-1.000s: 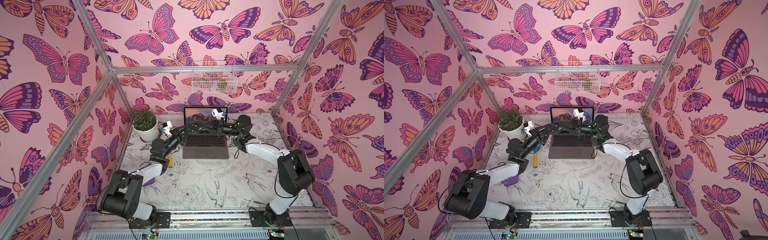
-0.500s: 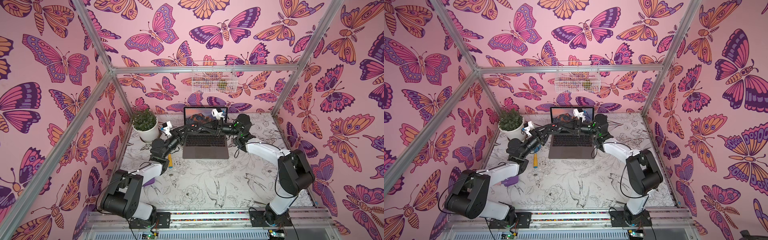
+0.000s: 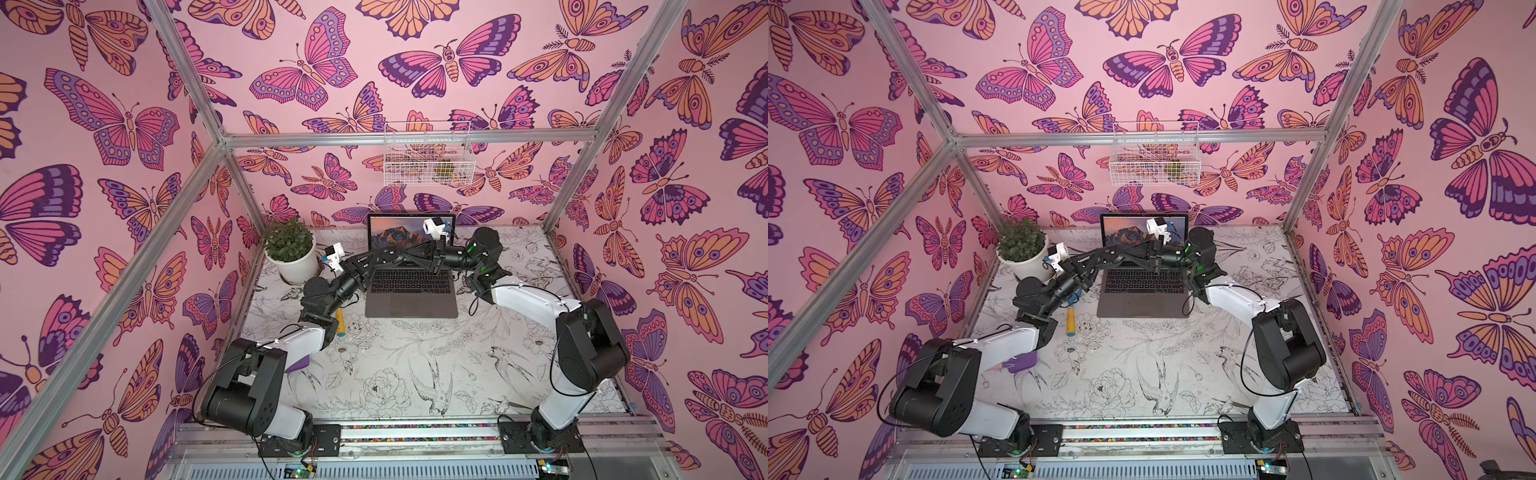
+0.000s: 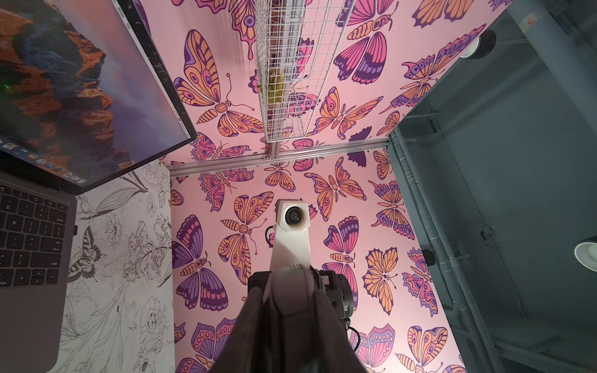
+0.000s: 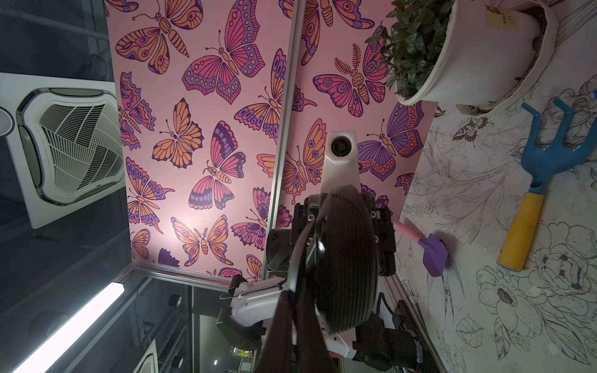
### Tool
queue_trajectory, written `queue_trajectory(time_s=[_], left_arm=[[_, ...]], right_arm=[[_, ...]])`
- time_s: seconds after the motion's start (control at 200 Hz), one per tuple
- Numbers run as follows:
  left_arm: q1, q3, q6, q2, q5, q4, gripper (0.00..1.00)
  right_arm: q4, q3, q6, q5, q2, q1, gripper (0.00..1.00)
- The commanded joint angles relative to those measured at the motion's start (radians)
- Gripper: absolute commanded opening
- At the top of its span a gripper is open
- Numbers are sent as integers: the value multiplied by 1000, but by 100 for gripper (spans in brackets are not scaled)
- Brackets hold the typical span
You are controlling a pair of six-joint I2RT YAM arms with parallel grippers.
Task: Insert the wireless mouse receiver into the laptop
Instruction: Close the lid on the mouse.
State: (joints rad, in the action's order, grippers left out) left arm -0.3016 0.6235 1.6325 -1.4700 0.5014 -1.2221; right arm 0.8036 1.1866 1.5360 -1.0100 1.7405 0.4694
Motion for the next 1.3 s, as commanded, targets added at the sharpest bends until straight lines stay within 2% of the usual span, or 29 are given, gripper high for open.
queue_trajectory(time_s=[0.0,1.047,1.297], left_arm=[[-5,1,10,14,7,-100,0],[-5,7,19,1,13,-114,0],[-5,4,17,1,11,-117,0]], right_arm=[[-51,18,-31,15,-5,3,6],[-89,52,-47,14,13,18,9],[-140,62,-83,19,3,18,13]])
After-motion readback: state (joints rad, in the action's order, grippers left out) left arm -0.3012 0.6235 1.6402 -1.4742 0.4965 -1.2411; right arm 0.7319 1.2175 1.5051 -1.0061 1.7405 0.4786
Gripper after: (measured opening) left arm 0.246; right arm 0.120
